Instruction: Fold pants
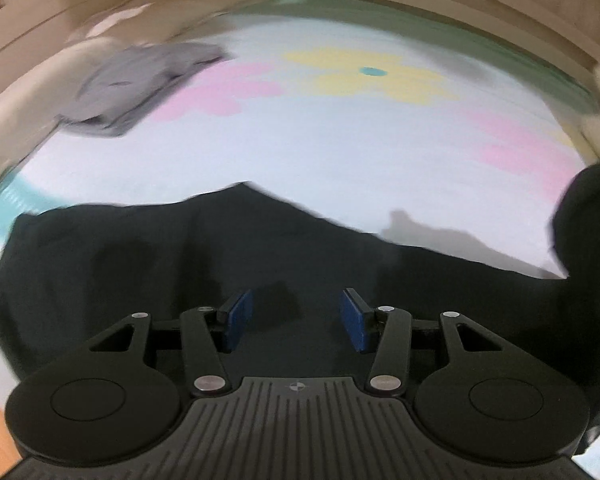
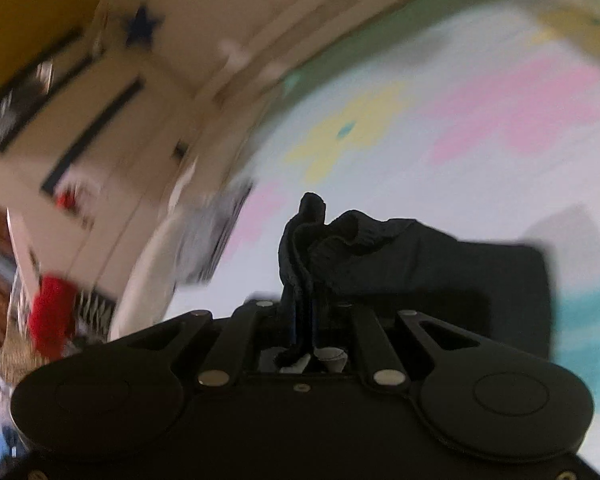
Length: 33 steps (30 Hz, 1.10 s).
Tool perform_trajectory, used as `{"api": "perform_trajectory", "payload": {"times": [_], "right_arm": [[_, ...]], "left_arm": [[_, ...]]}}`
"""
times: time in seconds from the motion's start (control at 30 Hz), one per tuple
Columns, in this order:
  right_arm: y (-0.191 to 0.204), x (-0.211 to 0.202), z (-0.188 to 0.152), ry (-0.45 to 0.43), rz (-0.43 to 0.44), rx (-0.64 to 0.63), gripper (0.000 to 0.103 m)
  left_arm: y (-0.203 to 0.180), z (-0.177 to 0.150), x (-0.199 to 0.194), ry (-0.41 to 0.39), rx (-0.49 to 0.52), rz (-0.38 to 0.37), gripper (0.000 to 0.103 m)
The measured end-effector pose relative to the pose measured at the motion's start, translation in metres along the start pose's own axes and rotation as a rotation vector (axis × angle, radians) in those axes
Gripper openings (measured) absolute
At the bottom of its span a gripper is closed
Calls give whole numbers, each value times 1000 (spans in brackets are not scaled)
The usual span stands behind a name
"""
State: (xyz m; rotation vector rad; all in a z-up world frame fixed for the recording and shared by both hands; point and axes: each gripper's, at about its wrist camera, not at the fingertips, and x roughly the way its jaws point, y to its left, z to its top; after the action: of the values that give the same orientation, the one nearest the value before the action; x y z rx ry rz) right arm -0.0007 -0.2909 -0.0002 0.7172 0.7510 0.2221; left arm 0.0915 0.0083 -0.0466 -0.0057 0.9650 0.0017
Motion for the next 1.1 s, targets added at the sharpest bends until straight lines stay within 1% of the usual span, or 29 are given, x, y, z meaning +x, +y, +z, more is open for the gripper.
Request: {"api": "perform_trajectory", "payload": {"times": [0.07, 0.17, 0.2, 0.23, 0.27, 0.3, 0.33, 0.4, 0.43, 0.5, 0.57, 0.6, 0.67, 0.7, 0.77, 0.83, 0.87, 0.9, 0.97, 1.0, 1.07, 1.1], "right_arm": [[15, 36, -10, 63, 4, -32, 14], [35, 84, -28, 131, -9, -102, 14], [41, 95, -34, 142, -12, -120, 16], [46, 105, -41, 152, -11, -145, 25], [48, 113, -47, 164, -11, -161, 28], [51, 120, -50, 181, -4, -174, 38], [55, 120, -52, 185, 3, -185, 44], [59, 110, -50, 160, 21, -202, 47], [57, 101, -46, 137, 24, -206, 52], [47, 80, -36, 79, -31, -207, 56], [26, 63, -24, 36, -128, -182, 56], [12, 56, -19, 23, -179, -147, 55], [-11, 47, -15, 11, -252, -90, 40], [-18, 48, -15, 15, -276, -76, 26], [-32, 56, -20, 46, -321, -66, 24], [-41, 73, -29, 118, -343, -57, 24], [-44, 83, -35, 167, -369, -50, 24], [-44, 88, -41, 182, -383, -53, 23], [-25, 87, -43, 148, -416, -120, 26], [-13, 85, -44, 125, -414, -166, 27], [18, 81, -45, 61, -379, -256, 28], [32, 81, -47, 43, -360, -288, 31]], "left_arm": [[17, 6, 4, 5, -28, 23, 48], [41, 0, 5, 24, -62, 41, 48], [51, -3, 2, 31, -72, 46, 48], [59, -4, 3, 37, -80, 48, 48], [64, -5, 3, 42, -81, 46, 48], [69, -8, 1, 46, -79, 45, 48], [74, -9, 2, 49, -76, 48, 48], [80, -10, 2, 48, -73, 53, 48], [82, -11, 1, 45, -72, 52, 48], [83, -14, -1, 38, -62, 49, 48], [79, -16, -2, 36, -39, 47, 48], [75, -17, -1, 40, -22, 45, 48], [69, -19, 0, 39, -2, 39, 48], [68, -20, 1, 36, 6, 37, 48], [63, -21, 1, 33, 29, 37, 48], [63, -23, -1, 28, 39, 39, 48], [64, -24, -2, 28, 38, 42, 48], [67, -24, -4, 27, 35, 44, 48], [76, -24, -9, 13, 22, 55, 48], [82, -24, -12, 2, 15, 68, 48], [94, -25, -16, -11, 1, 100, 48], [102, -25, -17, -11, -14, 112, 48]]}}
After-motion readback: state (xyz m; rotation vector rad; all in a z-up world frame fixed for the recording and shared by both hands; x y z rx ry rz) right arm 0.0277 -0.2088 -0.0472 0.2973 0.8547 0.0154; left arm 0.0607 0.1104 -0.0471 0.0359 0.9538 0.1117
